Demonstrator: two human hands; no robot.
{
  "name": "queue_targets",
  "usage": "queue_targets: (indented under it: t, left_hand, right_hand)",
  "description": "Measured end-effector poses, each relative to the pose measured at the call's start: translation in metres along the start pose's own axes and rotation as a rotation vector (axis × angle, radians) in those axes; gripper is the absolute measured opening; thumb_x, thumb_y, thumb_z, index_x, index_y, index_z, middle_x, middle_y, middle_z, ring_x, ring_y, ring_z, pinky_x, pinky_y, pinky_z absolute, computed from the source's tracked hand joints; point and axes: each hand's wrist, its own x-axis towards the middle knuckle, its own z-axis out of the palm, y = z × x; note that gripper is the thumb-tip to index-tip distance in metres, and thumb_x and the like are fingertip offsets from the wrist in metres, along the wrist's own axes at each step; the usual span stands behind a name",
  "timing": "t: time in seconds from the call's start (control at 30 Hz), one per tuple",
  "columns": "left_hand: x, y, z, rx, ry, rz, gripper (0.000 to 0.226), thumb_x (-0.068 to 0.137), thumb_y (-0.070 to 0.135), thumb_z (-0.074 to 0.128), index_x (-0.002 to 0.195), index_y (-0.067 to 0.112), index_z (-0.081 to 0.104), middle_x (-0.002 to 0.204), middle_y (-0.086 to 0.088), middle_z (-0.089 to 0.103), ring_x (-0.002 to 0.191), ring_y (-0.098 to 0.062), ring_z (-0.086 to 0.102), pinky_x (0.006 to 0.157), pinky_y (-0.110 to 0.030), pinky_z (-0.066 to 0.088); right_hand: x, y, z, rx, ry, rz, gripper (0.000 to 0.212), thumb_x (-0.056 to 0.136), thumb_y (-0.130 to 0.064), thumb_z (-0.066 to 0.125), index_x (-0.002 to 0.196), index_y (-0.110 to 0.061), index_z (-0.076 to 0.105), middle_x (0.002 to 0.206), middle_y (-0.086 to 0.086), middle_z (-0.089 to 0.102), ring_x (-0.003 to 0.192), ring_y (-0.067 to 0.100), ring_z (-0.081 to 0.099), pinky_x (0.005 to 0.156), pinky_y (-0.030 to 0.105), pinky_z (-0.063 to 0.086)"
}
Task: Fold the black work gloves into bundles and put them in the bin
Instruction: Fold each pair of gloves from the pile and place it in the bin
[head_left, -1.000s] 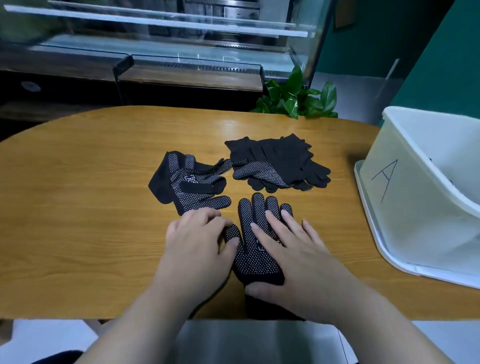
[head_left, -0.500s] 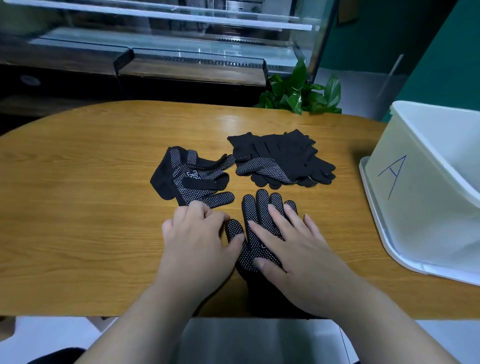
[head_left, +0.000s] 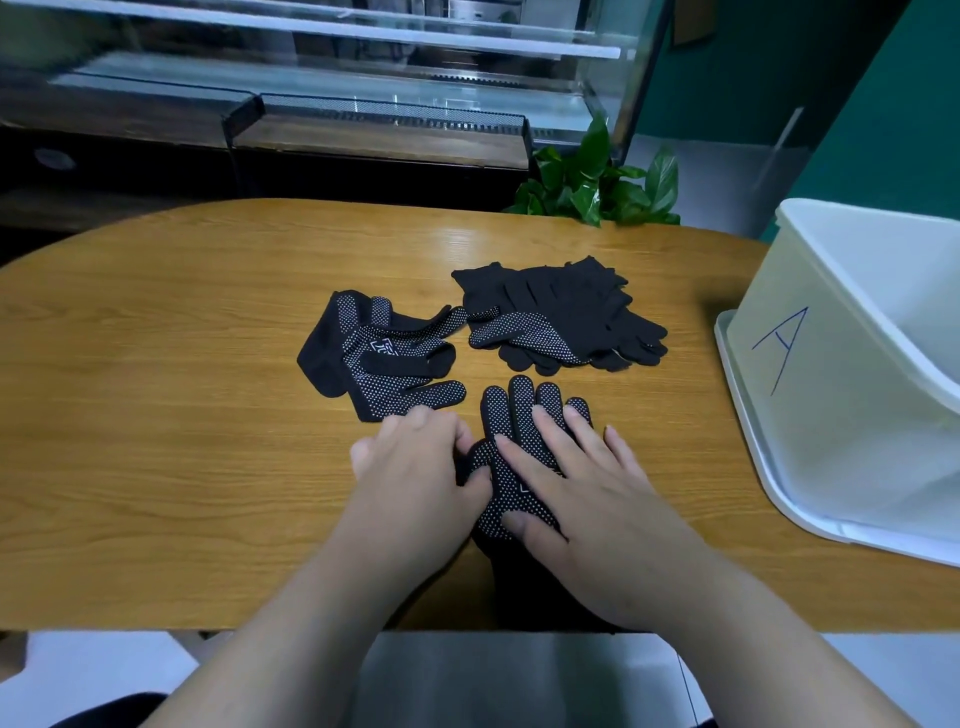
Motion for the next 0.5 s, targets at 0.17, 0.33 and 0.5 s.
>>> queue_targets:
  t: [0.17,0.33,0.5]
  left_hand:
    - [-0.005,0.001,-0.007,-0.33,-0.046,-0.016,0.035,0.082,0.023,0.074,0.095,0.038,0.045,0.077,0.013,0.056,0.071,-0.002,0.054,0.08,-0.026,0.04]
    - [-0.005,0.004,-0.012,-0.664,-0.099,-0.097,0.035,0.081,0.011,0.077,0.1,0.034,0.059,0.069,0.016,0.06,0.059,-0.003,0.055,0.065,-0.022,0.05]
    - [-0.013,0.011,-0.013,-0.684,-0.055,-0.055,0.031,0.078,0.006,0.079,0.085,0.035,0.068,0.072,0.022,0.066,0.064,0.003,0.055,0.065,-0.011,0.046]
  right_hand:
    - [0.0,-0.001,-0.001,0.003,0.0,0.009,0.078,0.08,-0.073,-0.008,0.154,-0.047,-0.012,0.166,-0.006,-0.021,0.15,0.017,-0.028,0.123,0.046,-0.011]
    - [0.0,-0.002,-0.003,0.031,-0.007,0.014,0.082,0.079,-0.074,-0.005,0.156,-0.044,-0.002,0.166,-0.006,-0.02,0.15,0.017,-0.028,0.123,0.047,-0.011]
    - [0.0,-0.003,-0.006,0.045,-0.018,0.019,0.08,0.078,-0.072,-0.004,0.152,-0.045,0.008,0.166,-0.007,-0.021,0.15,0.017,-0.028,0.123,0.047,-0.01]
